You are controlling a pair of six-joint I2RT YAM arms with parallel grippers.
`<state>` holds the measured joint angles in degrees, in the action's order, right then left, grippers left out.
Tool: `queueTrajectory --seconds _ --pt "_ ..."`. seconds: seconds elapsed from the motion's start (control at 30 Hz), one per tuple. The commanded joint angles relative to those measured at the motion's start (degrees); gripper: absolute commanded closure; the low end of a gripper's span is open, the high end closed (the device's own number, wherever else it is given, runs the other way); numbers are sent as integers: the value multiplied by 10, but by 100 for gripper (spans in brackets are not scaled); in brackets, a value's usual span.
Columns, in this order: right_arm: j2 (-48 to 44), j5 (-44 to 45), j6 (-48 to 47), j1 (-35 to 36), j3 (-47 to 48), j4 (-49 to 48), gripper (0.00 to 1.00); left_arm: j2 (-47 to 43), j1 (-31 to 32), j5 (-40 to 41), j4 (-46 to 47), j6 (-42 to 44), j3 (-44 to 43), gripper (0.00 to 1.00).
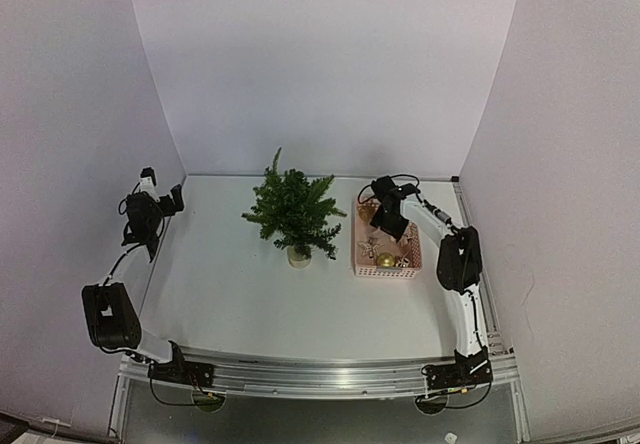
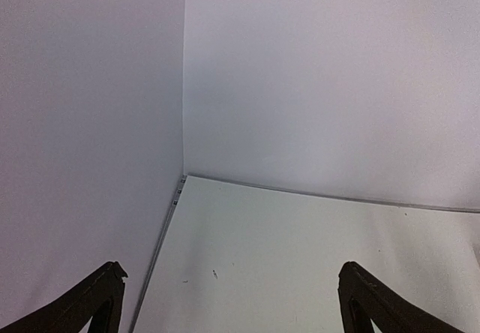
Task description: Decorate the small christmas tree
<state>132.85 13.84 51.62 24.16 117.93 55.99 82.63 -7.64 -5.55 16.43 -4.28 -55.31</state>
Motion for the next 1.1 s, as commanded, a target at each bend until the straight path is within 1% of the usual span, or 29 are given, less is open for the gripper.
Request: queueTrajectory --seconds 0.0,0.1,0.43,0.83,1.03,1.07 --pt "40 17 28 6 56 30 36 -5 3 -47 15 15 11 0" --pt "61 19 33 9 70 31 36 -6 4 -53 32 17 17 0" --pt "101 19 41 9 102 31 37 -2 4 -51 37 19 26 0" --pt "139 3 43 11 115 30 44 -3 5 -59 33 22 40 0" --pt "123 7 50 11 107 29 53 -3 4 -62 27 29 38 0" --pt "119 8 53 11 104 29 53 -3 4 -65 24 31 37 0"
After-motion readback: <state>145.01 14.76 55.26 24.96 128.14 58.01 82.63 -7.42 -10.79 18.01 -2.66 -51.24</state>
